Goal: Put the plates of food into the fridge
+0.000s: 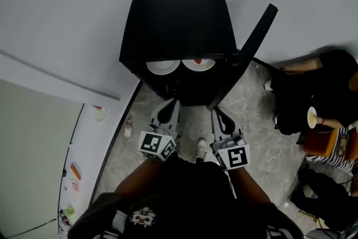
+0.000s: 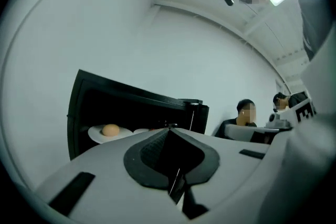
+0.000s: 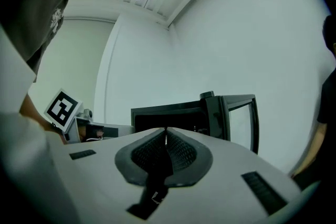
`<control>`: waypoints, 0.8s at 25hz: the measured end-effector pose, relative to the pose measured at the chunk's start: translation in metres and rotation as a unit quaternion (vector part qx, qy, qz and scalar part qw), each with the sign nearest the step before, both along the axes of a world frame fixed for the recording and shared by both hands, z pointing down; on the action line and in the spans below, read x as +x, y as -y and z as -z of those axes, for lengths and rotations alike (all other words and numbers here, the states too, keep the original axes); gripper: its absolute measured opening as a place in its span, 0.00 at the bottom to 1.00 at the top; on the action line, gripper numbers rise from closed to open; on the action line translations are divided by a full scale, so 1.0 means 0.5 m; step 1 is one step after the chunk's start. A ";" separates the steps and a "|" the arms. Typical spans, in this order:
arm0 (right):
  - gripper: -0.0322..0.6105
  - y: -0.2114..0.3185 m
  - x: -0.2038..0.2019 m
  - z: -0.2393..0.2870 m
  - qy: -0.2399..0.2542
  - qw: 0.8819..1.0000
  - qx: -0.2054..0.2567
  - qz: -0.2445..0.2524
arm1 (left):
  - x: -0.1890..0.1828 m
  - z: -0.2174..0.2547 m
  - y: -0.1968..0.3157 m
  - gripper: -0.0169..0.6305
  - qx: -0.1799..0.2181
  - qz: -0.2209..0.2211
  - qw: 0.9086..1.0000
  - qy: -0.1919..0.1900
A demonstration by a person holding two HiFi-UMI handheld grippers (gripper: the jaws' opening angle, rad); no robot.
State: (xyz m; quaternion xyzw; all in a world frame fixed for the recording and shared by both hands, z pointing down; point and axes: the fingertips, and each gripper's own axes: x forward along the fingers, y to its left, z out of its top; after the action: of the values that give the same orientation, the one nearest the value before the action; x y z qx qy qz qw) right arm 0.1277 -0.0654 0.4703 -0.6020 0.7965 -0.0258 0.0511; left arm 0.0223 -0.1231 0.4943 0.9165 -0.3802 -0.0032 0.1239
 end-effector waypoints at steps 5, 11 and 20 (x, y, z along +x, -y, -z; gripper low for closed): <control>0.09 -0.001 -0.013 0.040 -0.010 0.999 0.029 0.019 | 0.005 0.022 -0.018 0.06 -0.062 0.017 0.995 -0.076; 0.09 -0.006 -0.029 0.064 -0.012 0.998 0.049 0.035 | 0.026 0.088 -0.068 0.06 0.046 0.025 0.999 0.002; 0.09 -0.033 -0.083 0.077 -0.017 0.998 0.052 0.031 | -0.018 0.107 -0.130 0.06 0.099 0.018 0.994 0.039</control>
State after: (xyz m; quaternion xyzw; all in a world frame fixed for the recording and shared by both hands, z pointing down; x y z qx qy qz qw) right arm 0.0861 -0.0491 0.4319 -0.5735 0.8160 0.0243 0.0677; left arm 0.0133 -0.0583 0.4408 0.9167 -0.3991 -0.0072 0.0180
